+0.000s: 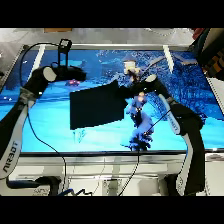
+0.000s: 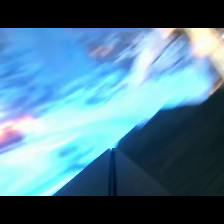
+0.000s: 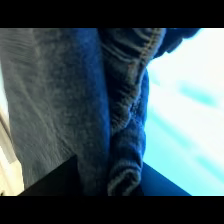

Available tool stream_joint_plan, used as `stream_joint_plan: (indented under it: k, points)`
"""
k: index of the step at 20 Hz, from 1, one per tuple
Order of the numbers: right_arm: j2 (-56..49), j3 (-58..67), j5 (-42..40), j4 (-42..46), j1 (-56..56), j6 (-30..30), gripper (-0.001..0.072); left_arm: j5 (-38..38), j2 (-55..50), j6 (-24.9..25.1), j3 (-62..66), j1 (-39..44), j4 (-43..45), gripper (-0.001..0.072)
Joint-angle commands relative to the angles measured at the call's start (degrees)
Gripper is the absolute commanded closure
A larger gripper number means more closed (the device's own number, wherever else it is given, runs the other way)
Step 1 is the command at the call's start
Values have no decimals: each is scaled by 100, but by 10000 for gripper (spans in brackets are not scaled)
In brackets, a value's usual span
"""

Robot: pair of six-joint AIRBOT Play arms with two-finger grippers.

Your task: Fold the clothes and pants, and hang the long-sleeved shirts on hangers.

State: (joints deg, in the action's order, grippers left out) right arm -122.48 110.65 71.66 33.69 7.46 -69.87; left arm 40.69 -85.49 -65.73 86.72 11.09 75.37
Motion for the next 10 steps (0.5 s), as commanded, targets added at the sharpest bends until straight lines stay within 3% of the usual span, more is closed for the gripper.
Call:
stream_joint_plan:
  k: [1,3,10]
  points:
    - [603,7,184,450,-584,-13,675,1300,437,57,0,-238,2159,667]
    - [1056,7,474,831,-1104,-68,675,1882,693,59,0,-286,2258,667]
    - [2461,4,1266,2903,-3348,-1639,675,3342,1318,-11,0,-289,1952,666]
